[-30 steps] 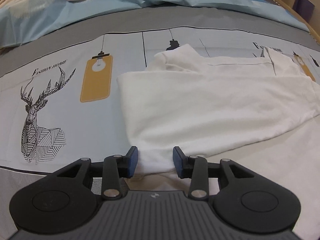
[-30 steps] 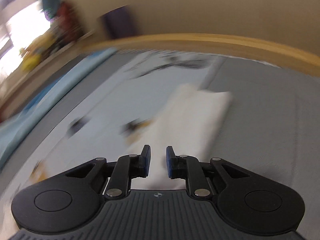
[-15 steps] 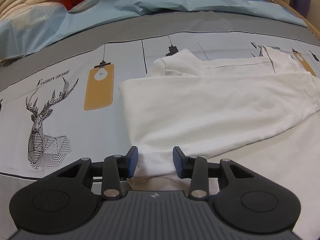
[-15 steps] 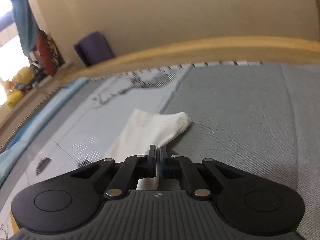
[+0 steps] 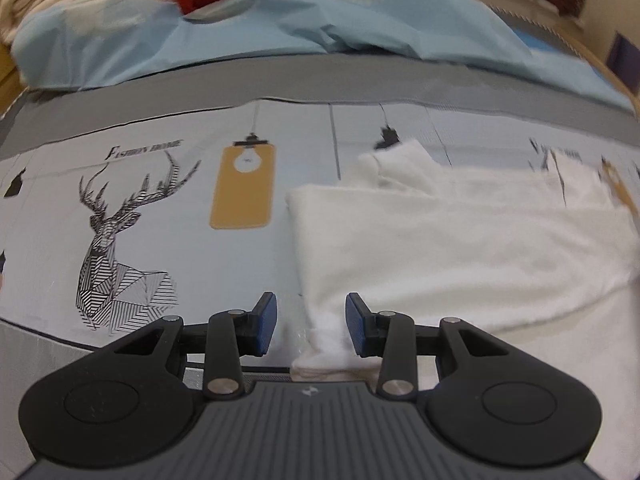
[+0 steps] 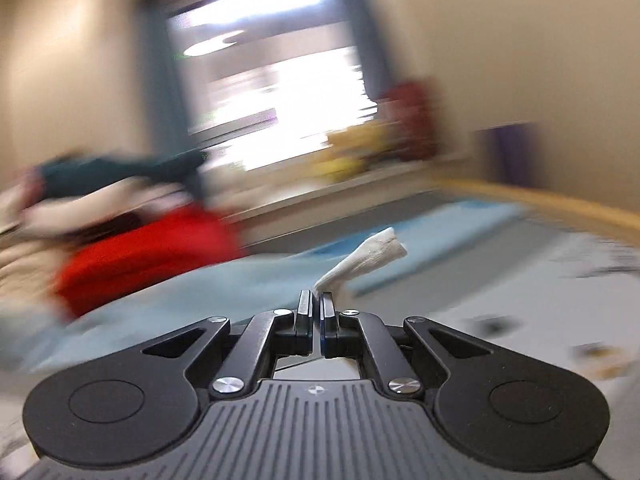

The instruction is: Fold small clothes

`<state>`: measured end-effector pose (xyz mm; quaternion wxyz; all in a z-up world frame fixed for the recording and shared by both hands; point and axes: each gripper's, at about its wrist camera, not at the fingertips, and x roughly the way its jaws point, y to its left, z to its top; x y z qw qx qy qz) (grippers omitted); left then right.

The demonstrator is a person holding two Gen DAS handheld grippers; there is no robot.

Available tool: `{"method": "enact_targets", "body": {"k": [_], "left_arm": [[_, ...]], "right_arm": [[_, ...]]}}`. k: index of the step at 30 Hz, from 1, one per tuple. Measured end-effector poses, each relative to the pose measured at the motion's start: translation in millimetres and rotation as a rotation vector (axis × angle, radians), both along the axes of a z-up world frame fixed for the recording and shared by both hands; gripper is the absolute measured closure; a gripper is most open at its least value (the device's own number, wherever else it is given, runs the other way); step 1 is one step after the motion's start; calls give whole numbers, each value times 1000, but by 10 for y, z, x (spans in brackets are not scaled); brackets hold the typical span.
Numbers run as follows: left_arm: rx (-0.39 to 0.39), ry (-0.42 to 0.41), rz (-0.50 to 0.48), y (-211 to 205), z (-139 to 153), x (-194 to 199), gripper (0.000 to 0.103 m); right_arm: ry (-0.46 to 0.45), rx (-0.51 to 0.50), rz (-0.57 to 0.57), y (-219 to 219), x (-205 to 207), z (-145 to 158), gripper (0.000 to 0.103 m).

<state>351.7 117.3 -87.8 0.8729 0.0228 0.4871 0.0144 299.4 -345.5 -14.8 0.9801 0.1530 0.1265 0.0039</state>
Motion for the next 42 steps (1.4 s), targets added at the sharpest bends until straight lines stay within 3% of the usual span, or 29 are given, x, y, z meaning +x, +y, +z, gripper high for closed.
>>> {"method": "enact_targets", "body": {"k": [3, 5, 7, 10, 13, 17, 19, 21, 23, 25, 29, 32, 36, 40, 42], "left_arm": [[-37, -14, 30, 80, 92, 18, 60], [-67, -15, 46, 131, 125, 29, 61], [-99, -6, 58, 168, 130, 43, 61], [-166, -3, 72, 198, 137, 48, 61], [-282, -7, 90, 220, 133, 61, 62], [-420, -8, 83, 132, 56, 82, 75], [-444, -3, 72, 45, -18, 103, 75], [-440, -2, 63, -40, -89, 120, 75], [-434, 12, 47, -114, -169, 141, 75], [-427, 28, 35, -162, -248, 160, 75], [-436, 55, 77, -170, -374, 216, 74], [-479, 69, 111, -146, -434, 257, 74], [-453, 91, 94, -238, -511, 294, 74], [-406, 122, 66, -346, -574, 306, 75], [-373, 114, 55, -386, -568, 289, 81]], "right_arm": [[32, 26, 267, 1015, 37, 14, 101], [120, 56, 416, 1563, 48, -113, 101], [267, 38, 490, 2006, 13, -294, 99], [424, -3, 554, 2221, -102, -431, 98], [496, -51, 514, 2097, -244, -320, 96], [519, -41, 352, 1544, -286, -216, 85], [497, -66, 235, 1218, -308, -253, 83], [534, -109, 96, 969, -282, -376, 81], [571, -11, -20, 656, -270, -477, 79], [587, 211, -69, 318, -276, -617, 79], [516, 538, -220, -143, -303, -812, 77], [489, 670, -260, -307, -225, -946, 71], [517, 853, -261, -371, -163, -1129, 67], [507, 929, -284, -384, -134, -1159, 65], [505, 929, -292, -394, -115, -1142, 62]]}}
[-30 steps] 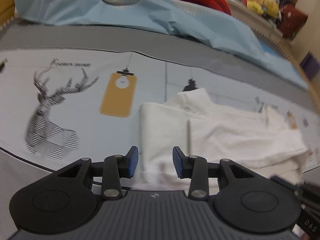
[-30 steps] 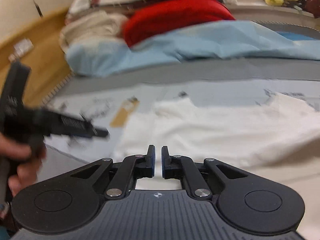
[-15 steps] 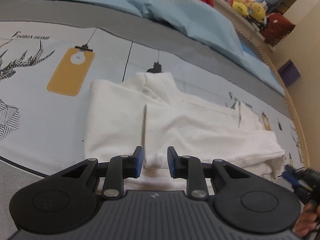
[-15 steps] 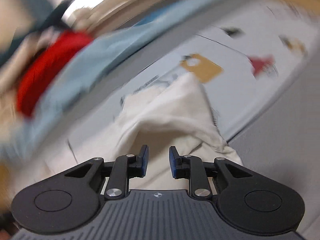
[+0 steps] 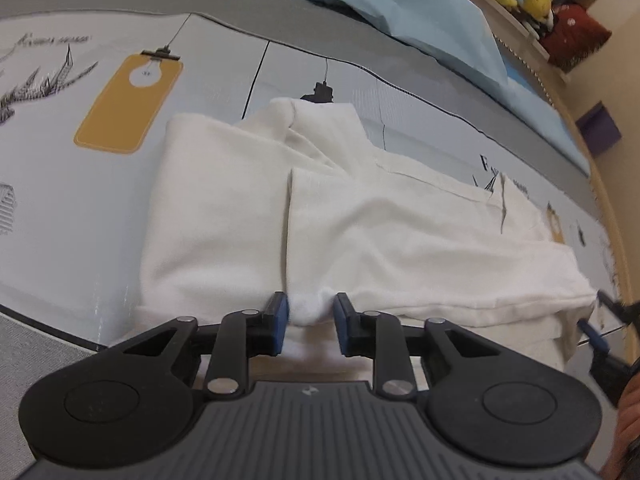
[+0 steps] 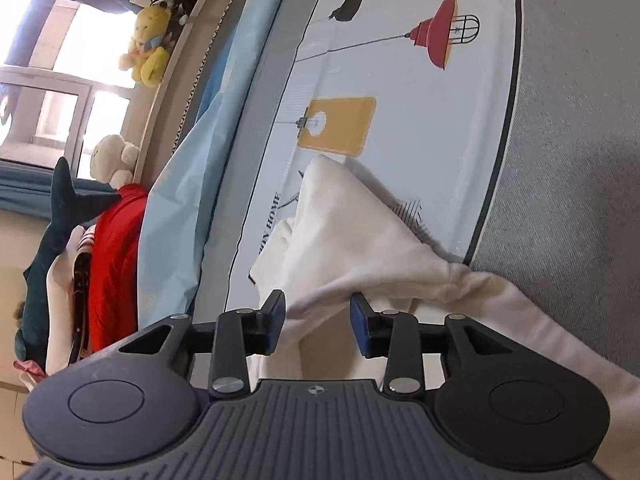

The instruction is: Fold small clothes

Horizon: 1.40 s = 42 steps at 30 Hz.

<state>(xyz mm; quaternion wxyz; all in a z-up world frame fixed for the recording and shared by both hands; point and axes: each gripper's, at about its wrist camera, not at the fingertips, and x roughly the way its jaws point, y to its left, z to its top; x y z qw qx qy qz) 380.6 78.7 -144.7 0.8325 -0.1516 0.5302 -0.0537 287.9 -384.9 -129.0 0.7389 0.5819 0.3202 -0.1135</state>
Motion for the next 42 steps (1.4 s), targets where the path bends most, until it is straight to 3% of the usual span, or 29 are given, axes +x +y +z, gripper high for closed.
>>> {"method": "enact_targets", "body": {"k": [1, 4, 7, 8, 9, 10, 11, 15, 17, 20, 22, 23, 25, 28, 31, 32, 33, 35, 37, 38, 41, 42], "left_arm": [[19, -7, -5, -17, 12, -4, 91], [41, -30, -19, -27, 62, -22, 102], [31, -55, -18, 11, 149, -39, 102], [30, -69, -18, 32, 195, -48, 102], [26, -84, -16, 55, 243, -57, 103], [11, -101, -10, 96, 305, -73, 103], [-3, -116, -5, 121, 365, -79, 103], [-16, -170, 17, 259, 609, -149, 103], [10, -136, 16, 307, 607, -162, 103], [57, -13, -42, 271, 388, -145, 102], [131, 33, -93, 174, 302, -149, 102], [168, 14, -101, 140, 324, -161, 101], [184, -33, -112, 104, 400, -181, 101], [107, -84, -112, 96, 458, -177, 101], [83, -100, -121, 60, 424, -166, 101], [87, -85, -122, 26, 362, -135, 100], [106, -54, -124, 12, 280, -132, 97], [173, 56, -130, -2, 60, -107, 95], [173, 50, -132, 5, 70, -118, 95], [169, 45, -130, 12, 117, -116, 95], [137, -15, -121, 32, 265, -124, 92], [123, -24, -113, 40, 282, -128, 92]], "right_arm": [[3, 5, -3, -3, 22, -13, 61], [44, 63, -39, -27, 49, -144, 60], [69, 84, -60, -19, 30, -195, 61], [66, 60, -64, -20, 17, -167, 67], [55, 28, -75, -23, 9, -120, 85], [37, 11, -78, -31, -2, -84, 96], [19, -11, -90, -38, -17, -32, 99], [-24, -154, -98, 21, -111, 285, 99], [84, -219, -46, 69, -68, 292, 99], [280, -241, -3, 76, -46, 92, 99], [344, -269, 4, 101, -39, 71, 93], [361, -307, -1, 119, -38, 121, 92], [345, -396, -21, 165, -57, 288, 92], [263, -524, -59, 254, -127, 547, 92], [96, -552, 34, 321, -60, 616, 92], [77, -552, 72, 333, 5, 576, 92], [93, -552, 95, 330, 61, 500, 92], [222, -534, 120, 258, 118, 258, 92], [373, -430, 76, 85, 49, -16, 92], [345, -380, 35, 10, -25, -33, 92], [272, -433, 34, -30, 20, 145, 85], [210, -450, 43, -36, 57, 206, 75]]}}
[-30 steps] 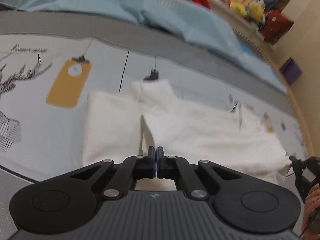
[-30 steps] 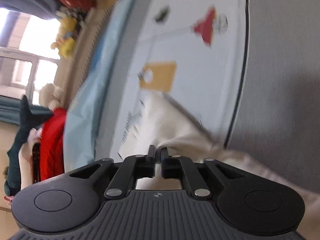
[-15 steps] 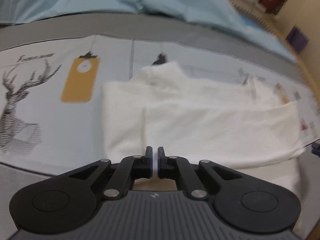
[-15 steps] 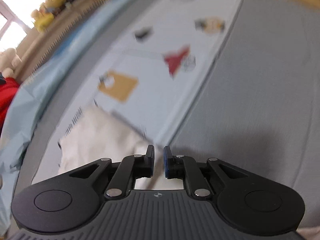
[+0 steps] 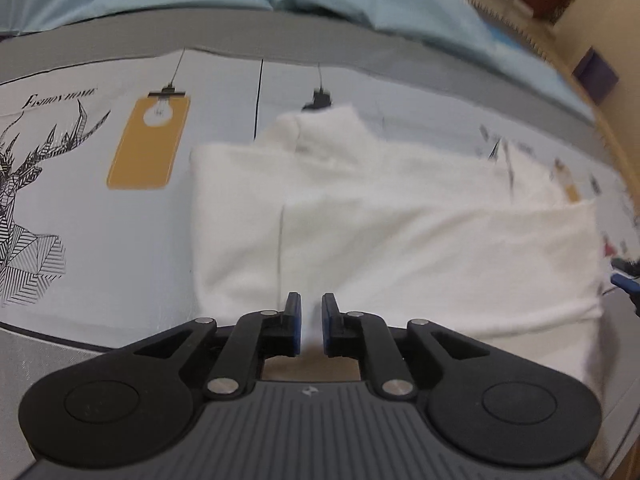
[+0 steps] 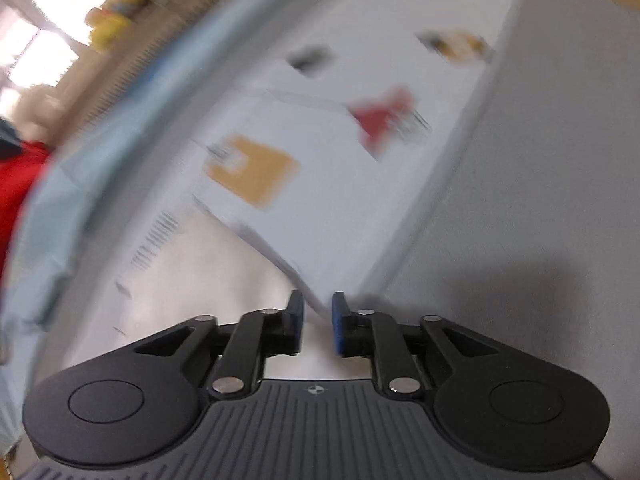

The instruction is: Fold small clothes

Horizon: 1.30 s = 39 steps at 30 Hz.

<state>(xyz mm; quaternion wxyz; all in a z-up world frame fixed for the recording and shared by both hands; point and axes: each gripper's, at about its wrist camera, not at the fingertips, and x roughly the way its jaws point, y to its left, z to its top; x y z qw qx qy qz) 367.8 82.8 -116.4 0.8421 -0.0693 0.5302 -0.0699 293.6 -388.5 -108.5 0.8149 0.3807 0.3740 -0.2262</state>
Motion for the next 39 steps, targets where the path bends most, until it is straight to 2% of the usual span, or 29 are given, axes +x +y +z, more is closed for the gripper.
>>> {"method": "enact_targets", "body": {"k": [1, 2, 3, 8, 10, 11, 12, 15, 19, 21, 23, 25, 27, 29, 30, 32, 33, 34, 35, 37, 39], "left_arm": [[-12, -6, 4, 6, 7, -6, 92], [-12, -8, 4, 5, 5, -13, 92], [-7, -11, 3, 2, 1, -15, 92], [-10, -23, 11, 32, 18, -2, 92], [-15, -32, 16, 65, 14, 3, 92], [-19, -36, 18, 80, 16, 2, 92], [-21, -41, 20, 93, 18, 1, 92], [-37, -59, 24, 115, 27, 4, 92], [-84, -66, 34, 107, 4, 8, 92], [-101, -63, 24, 73, -25, 8, 92], [-48, -31, 8, 29, -107, 13, 92], [46, 45, -1, 7, -253, 12, 90], [26, 43, 13, 47, -250, -24, 90], [-16, 31, 16, 63, -154, -61, 90], [-28, 6, 7, 63, -107, -90, 89], [3, -15, -3, 45, -139, -140, 82], [44, 13, -1, 33, -222, -154, 77], [52, 19, 3, 51, -288, -219, 73], [51, -8, 15, 56, -248, -306, 74], [117, -1, 9, -9, -86, -459, 73], [167, -81, -1, -65, 173, -715, 71]], "right_arm": [[-41, -9, 39, -7, 68, 32, 68], [-58, -12, 78, -19, 140, 34, 52], [-73, -7, 120, -43, 224, 12, 48], [-111, 1, 233, -106, 654, -203, 49], [-100, 53, 287, -114, 759, -354, 65], [-101, 51, 309, -109, 790, -391, 90], [-101, 20, 324, -88, 804, -382, 97], [-149, -75, 301, -95, 792, -276, 97], [-120, -140, 231, -126, 825, -267, 92], [-157, -215, 229, -50, 764, -145, 92], [-206, -275, 259, 6, 682, -20, 91], [-248, -262, 341, 84, 603, 51, 84], [-202, -175, 468, 146, 597, -11, 61], [-96, -72, 576, 181, 569, -207, 61], [-38, -96, 597, 203, 507, -298, 65], [-18, -160, 597, 197, 378, -320, 72], [-14, -176, 560, 169, 326, -291, 72], [5, -164, 529, 142, 274, -249, 72], [24, -160, 495, 117, 201, -184, 71], [21, -167, 451, 132, -19, 10, 69], [-11, -199, 463, 194, -272, 251, 66]]}}
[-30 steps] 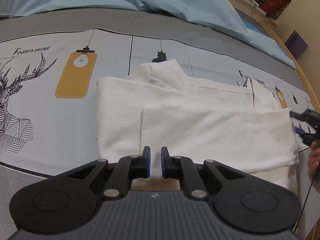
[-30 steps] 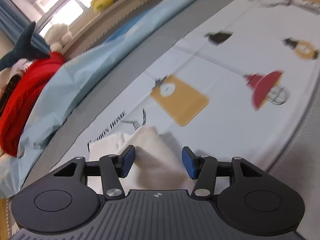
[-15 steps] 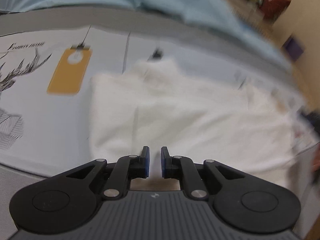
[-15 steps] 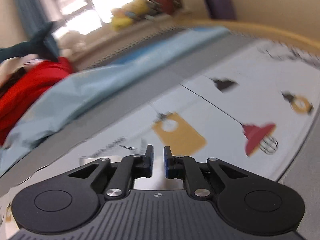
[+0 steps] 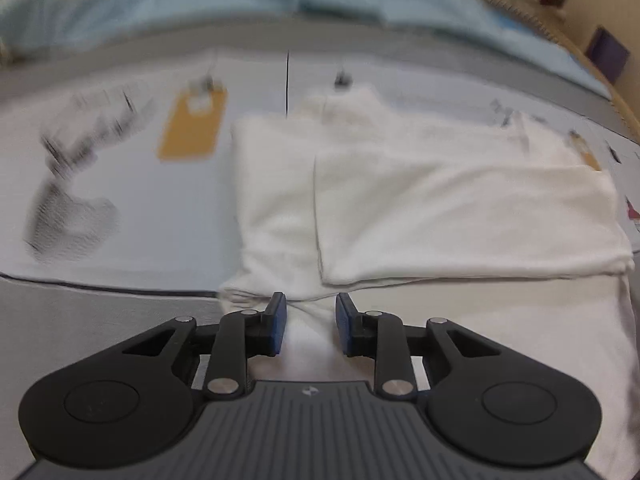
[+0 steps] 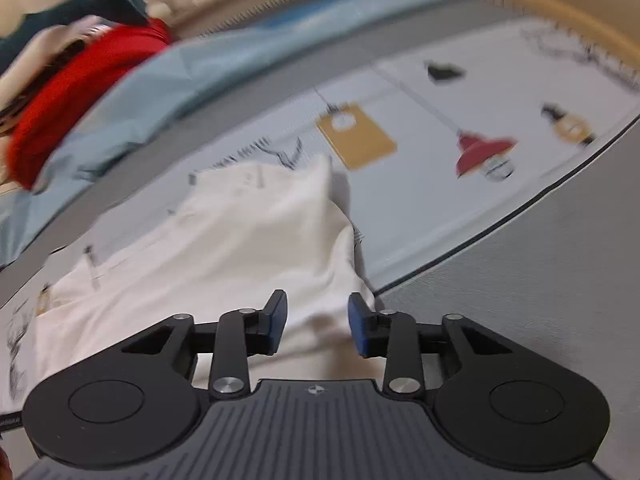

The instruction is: Fold small clothes

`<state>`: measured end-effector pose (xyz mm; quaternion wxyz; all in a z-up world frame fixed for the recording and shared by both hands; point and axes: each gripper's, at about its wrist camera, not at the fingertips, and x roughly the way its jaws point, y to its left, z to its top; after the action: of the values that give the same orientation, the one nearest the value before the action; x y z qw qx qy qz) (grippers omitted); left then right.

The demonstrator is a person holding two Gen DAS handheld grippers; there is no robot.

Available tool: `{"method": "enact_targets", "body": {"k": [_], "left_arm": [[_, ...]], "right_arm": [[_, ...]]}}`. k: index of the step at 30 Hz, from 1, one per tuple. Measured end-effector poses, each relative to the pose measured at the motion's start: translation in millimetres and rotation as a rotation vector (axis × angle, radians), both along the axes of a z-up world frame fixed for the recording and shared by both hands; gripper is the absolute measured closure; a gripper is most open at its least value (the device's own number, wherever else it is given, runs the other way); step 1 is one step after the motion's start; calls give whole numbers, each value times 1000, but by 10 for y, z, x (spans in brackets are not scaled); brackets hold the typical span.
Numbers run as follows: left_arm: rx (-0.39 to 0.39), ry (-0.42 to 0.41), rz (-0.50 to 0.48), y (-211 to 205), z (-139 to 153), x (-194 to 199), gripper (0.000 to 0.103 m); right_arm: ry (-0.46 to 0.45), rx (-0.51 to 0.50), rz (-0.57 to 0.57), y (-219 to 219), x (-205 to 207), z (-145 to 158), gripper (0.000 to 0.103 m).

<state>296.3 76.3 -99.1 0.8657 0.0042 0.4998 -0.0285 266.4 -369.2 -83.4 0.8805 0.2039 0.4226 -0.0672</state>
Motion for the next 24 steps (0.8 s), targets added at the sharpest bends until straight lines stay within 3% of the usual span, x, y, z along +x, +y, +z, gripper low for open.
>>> {"method": "enact_targets", "body": {"k": [4, 8, 12, 15, 18, 21, 24], "left_arm": [[9, -78, 12, -44, 467, -582, 57], [5, -170, 11, -49, 823, -1266, 45], [0, -230, 1, -62, 933, -1842, 40], [12, -272, -7, -48, 872, -2240, 32], [38, -276, -22, 12, 653, -2568, 30], [22, -169, 20, 88, 522, -2615, 30], [37, -210, 43, 158, 573, -2683, 29]], "right_arm": [[-109, -47, 60, 105, -627, 498, 66], [-188, -12, 76, 114, -1297, 735, 66], [-245, -51, 38, 96, -1872, 851, 65], [-294, -137, 15, 115, -2216, 825, 63], [-260, -186, 3, 99, -2375, 698, 63], [-203, -146, -1, 44, -2442, 527, 61], [-114, -74, 11, 2, -2453, 322, 61]]}}
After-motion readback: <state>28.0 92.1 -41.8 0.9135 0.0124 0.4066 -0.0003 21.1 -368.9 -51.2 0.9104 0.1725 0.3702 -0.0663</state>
